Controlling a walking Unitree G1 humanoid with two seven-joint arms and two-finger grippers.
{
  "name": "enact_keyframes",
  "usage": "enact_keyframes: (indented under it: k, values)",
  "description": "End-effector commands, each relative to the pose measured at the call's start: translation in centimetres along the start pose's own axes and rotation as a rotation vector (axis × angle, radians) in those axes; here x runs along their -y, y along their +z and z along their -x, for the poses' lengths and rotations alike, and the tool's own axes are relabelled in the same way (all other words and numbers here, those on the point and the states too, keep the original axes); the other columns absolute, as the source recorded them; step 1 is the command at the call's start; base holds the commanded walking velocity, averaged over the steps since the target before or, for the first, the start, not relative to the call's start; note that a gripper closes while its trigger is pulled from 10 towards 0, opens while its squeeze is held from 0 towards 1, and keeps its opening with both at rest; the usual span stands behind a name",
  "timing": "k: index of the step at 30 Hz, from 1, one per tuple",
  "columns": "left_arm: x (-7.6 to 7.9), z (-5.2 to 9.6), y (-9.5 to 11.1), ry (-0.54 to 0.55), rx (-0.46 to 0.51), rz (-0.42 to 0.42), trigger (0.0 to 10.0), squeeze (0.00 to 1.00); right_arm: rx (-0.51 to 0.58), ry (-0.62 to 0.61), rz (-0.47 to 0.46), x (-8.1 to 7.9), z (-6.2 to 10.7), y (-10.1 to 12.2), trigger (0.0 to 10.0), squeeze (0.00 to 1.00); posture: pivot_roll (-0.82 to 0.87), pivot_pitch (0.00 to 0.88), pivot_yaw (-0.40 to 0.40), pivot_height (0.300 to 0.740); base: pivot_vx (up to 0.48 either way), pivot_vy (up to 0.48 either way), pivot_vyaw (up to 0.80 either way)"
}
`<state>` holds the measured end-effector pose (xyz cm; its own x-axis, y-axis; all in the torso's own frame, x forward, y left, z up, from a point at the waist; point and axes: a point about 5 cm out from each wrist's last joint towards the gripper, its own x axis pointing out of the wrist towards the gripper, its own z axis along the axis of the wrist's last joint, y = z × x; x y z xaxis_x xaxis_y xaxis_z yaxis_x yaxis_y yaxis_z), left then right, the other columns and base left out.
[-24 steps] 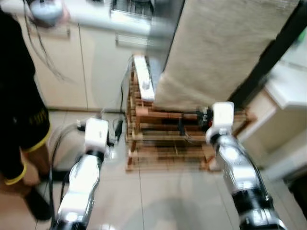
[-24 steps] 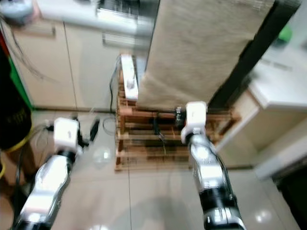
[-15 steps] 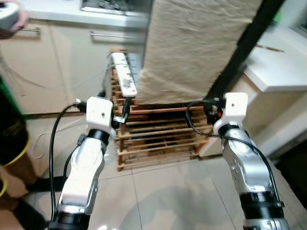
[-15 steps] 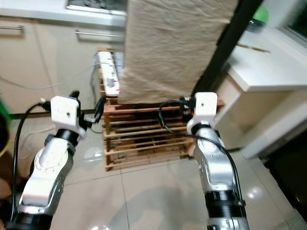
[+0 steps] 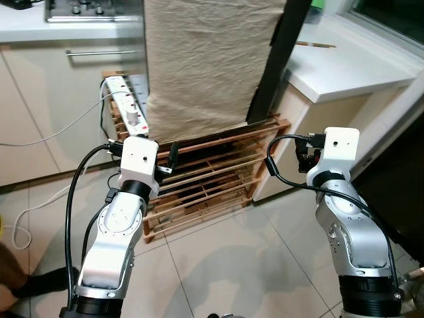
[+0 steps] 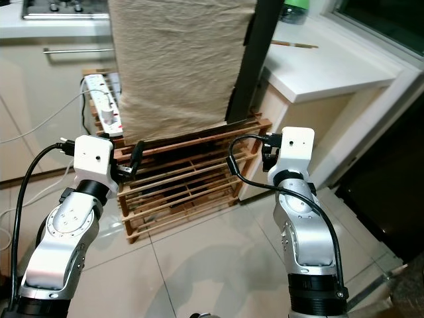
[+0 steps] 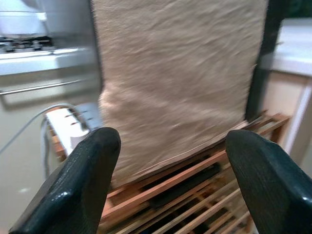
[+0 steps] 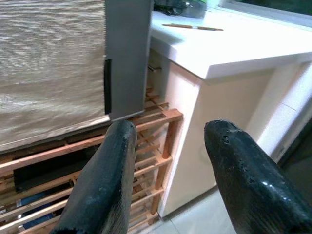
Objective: Clothes washing
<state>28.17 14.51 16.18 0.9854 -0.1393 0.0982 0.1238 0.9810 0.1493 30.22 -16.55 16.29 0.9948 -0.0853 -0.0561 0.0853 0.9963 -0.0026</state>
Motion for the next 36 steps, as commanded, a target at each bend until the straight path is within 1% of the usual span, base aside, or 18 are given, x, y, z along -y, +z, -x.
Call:
enact_keyframes:
  k: [1, 5, 10, 21, 24, 28, 29, 31, 36]
  values:
    - [-0.1, -0.1, 0.6, 0.01, 0.009, 0.007, 10.0, 0.0, 0.017, -0.013, -0.01, 0.1, -0.1, 0.9, 10.0, 0.0, 0.01, 0.0, -0.085, 0.74, 0.33, 0.0, -0.79]
    - [-0.6, -0.4, 0.8, 0.038, 0.001, -0.003, 10.0, 0.0, 0.01, -0.017, -0.007, -0.3, -0.3, 0.8, 10.0, 0.0, 0.02, 0.0, -0.093, 0.74, 0.332, 0.0, -0.79]
    - [-0.8, -0.5, 1.4, 0.027, 0.004, -0.035, 10.0, 0.0, -0.008, -0.017, -0.014, -0.9, -0.4, 0.8, 10.0, 0.0, 0.02, 0.0, -0.097, 0.74, 0.331, 0.0, -0.79]
    - [-0.8, -0.5, 2.0, -0.002, 0.001, -0.057, 10.0, 0.0, -0.009, -0.025, -0.017, -0.8, -0.5, 1.1, 10.0, 0.0, 0.03, 0.0, -0.09, 0.74, 0.349, 0.0, -0.79]
    - [-0.9, -0.6, 2.4, -0.01, 0.008, -0.072, 10.0, 0.0, -0.004, -0.025, -0.018, -0.8, -0.6, 1.3, 10.0, 0.0, 0.03, 0.0, -0.089, 0.74, 0.352, 0.0, -0.79]
    - [-1.2, -1.0, 3.3, -0.021, 0.031, -0.118, 10.0, 0.0, 0.011, -0.021, -0.018, -1.2, -1.1, 1.7, 10.0, 0.0, 0.04, 0.0, -0.091, 0.74, 0.353, 0.0, -0.79]
    - [-1.2, -1.0, 3.3, -0.021, 0.031, -0.118, 10.0, 0.0, 0.011, -0.021, -0.018, -1.2, -1.1, 1.7, 10.0, 0.0, 0.04, 0.0, -0.091, 0.74, 0.356, 0.0, -0.79]
    - [-1.6, -1.2, 3.9, -0.016, 0.043, -0.115, 10.0, 0.0, 0.031, -0.011, -0.023, -1.7, -1.5, 2.4, 10.0, 0.0, 0.05, 0.0, -0.093, 0.74, 0.352, 0.0, -0.79]
    - [-1.7, -1.2, 3.9, -0.014, 0.039, -0.103, 10.0, 0.0, 0.047, -0.011, -0.034, -1.9, -1.6, 2.7, 10.0, 0.0, 0.05, 0.0, -0.09, 0.74, 0.354, 0.0, -0.79]
